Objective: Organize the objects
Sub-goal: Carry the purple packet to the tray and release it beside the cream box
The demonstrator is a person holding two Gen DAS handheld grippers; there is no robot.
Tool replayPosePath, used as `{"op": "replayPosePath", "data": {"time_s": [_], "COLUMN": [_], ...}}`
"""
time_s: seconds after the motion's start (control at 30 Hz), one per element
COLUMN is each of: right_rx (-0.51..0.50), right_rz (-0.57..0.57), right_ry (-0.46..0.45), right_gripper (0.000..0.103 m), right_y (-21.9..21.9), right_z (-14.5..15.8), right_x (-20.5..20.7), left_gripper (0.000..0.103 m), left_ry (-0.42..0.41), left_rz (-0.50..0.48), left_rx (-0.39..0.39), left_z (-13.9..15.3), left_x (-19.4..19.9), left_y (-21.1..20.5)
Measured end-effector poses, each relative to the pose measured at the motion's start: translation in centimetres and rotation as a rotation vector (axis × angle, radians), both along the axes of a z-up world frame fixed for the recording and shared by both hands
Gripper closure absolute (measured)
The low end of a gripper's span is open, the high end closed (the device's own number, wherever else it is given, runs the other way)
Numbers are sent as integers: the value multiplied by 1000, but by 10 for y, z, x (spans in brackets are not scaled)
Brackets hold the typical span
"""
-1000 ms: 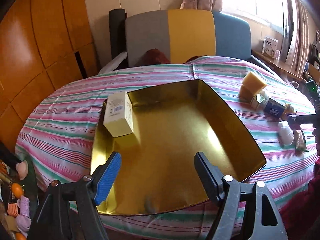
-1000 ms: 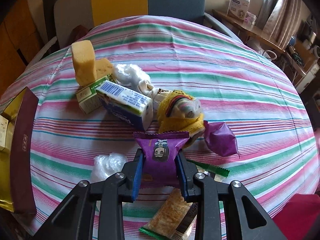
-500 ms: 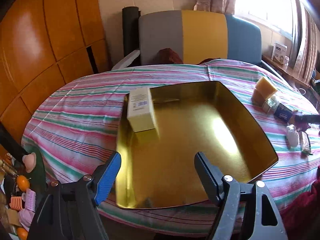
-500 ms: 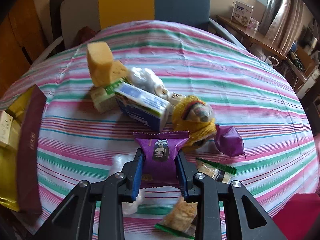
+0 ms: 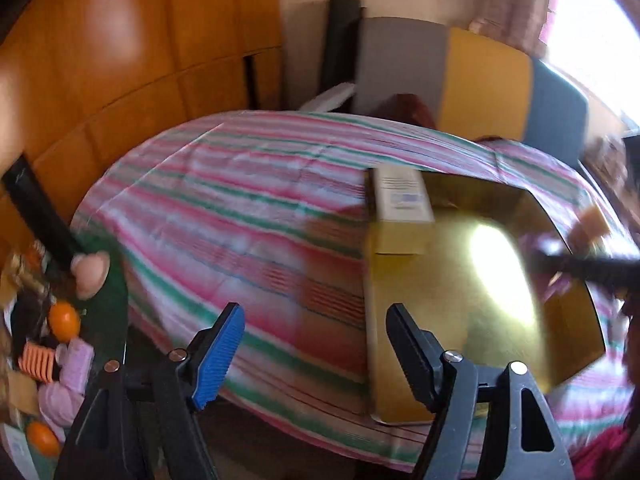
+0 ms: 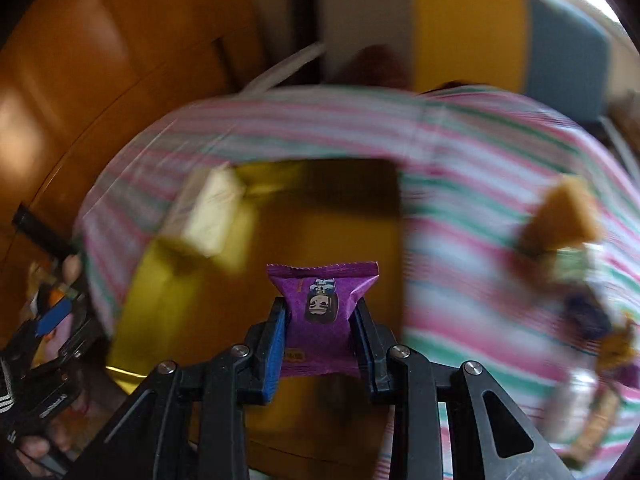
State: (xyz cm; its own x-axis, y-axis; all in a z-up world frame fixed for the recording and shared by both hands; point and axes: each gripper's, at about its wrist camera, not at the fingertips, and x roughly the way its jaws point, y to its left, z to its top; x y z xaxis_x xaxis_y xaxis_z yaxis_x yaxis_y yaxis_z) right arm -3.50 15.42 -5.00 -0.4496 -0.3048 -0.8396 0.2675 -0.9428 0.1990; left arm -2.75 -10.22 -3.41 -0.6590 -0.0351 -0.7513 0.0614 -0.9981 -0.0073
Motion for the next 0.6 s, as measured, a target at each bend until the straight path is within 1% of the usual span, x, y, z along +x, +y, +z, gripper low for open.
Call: {"op": "replayPosePath", "data": {"time_s": [0.07,0.2,0.33,0.43,0.5,0.53,0.57,0.6], "right_rx": [-9,-27,-27,-23,-45,-44,-33,-25], "right_rz": [52,87,65,71,91,99,108,113], "right_ry": [-33,-99,-122,-121,-135,-132,-114,-95], "right_gripper": [71,71,71,68,62,62,59,50], "right_y": [-42,-100,-128,-139,-144,-147,-149,-149], "right_z": [-13,-40,-56,-60,-63,-62,-61,-59], "right_x": [-7,-20,-36,-42,-42,-40,-37,-34], "left_gripper": [31,31,31,31,31,31,31,31], "left_ry": [-8,-16,-34,-45,-48,-45,-40,-36], "left_rz": [34,54,49,55,64,70,76,79], "left_rx": [23,35,40,40,38,38,41,42], "left_z": [-3,-9,-15,-19,-20,-20,-19,-19], "left_x": [-4,-8,-10,-10,-11,-11,-10,-11], "left_y": [-11,-19,-18,-18,-19,-21,-22,-23]}}
